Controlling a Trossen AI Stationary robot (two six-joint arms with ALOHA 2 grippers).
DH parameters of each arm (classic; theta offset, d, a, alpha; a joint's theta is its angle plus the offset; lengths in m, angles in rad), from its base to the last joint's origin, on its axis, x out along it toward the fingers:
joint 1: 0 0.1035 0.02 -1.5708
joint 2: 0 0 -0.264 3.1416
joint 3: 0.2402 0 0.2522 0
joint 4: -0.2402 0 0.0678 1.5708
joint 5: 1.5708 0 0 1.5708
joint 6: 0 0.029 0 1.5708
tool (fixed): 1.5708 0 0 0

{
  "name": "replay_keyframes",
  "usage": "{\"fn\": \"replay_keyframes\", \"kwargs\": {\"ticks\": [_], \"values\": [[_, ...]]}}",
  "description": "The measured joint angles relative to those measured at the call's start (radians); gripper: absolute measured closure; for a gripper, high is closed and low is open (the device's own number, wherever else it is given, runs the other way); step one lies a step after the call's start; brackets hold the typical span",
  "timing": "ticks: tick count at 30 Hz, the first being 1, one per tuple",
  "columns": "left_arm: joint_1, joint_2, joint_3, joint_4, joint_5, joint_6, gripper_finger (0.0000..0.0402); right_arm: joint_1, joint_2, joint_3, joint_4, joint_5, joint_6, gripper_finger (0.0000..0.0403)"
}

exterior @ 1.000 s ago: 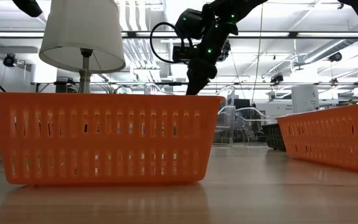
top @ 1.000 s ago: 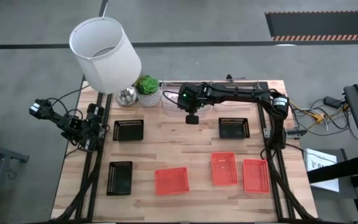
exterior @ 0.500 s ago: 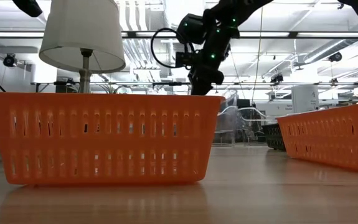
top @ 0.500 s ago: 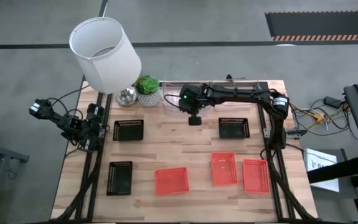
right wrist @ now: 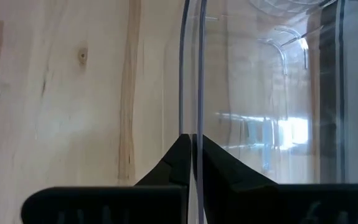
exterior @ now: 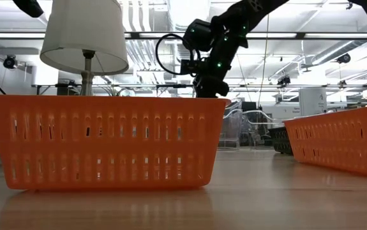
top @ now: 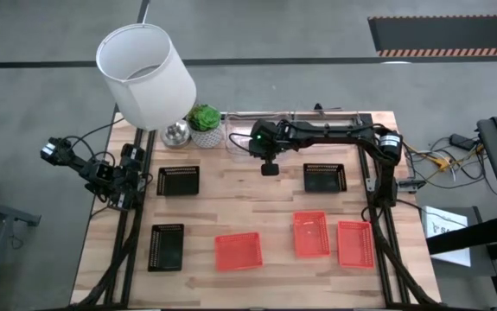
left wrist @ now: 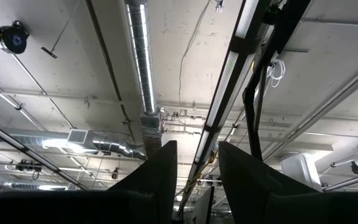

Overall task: Stack baskets by color
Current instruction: Stack the bottom transparent bin on the top left transparent bin

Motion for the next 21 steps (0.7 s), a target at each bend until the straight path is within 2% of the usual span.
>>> {"fn": "replay_keyframes", "kwargs": {"ticks": [9,16,21], "values": [[0.0,0.0,0.0,0.0,0.0,0.0,0.03,0.0,0.0,-0.005,0.028,0.017,0.049,0.0384],[0.0,0.0,0.0,0.0,0.0,0.0,0.03,0.0,0.001,0.01,0.024,0.036,0.085,0.0324],[0.0,0.0,0.0,0.0,0.0,0.0,0.03,0.001,0.001,0.08,-0.045,0.036,0.125,0.028]]}}
